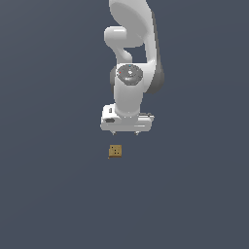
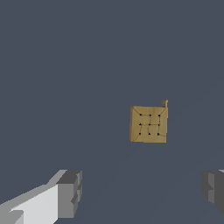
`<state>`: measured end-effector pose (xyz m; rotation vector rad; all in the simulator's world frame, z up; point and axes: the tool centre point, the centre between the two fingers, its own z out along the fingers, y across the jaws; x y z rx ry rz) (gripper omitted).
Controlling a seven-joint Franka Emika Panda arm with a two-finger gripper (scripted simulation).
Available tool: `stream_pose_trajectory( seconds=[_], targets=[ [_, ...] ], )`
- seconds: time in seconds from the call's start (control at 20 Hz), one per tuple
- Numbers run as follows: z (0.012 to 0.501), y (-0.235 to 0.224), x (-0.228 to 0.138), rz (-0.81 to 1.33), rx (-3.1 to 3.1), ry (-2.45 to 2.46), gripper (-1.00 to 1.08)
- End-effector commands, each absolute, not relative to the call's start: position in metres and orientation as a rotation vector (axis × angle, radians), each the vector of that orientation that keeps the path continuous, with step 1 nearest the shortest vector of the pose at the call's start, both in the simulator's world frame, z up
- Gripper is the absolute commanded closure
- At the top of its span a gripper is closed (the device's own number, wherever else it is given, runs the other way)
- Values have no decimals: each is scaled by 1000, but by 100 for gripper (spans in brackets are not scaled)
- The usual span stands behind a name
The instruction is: Pick up the object and move it to a goal position.
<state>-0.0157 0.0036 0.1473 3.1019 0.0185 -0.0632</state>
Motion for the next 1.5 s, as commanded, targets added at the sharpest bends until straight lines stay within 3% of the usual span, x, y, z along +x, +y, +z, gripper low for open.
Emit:
stream_pose_trajectory(
  seconds=[0.0, 0.7, 1.45],
  targets=[
    [147, 4, -16, -63, 3102, 18, -92],
    [169, -9, -4, -20, 3098, -10, -92],
    [86, -39, 9, -6, 3132, -29, -92]
  ],
)
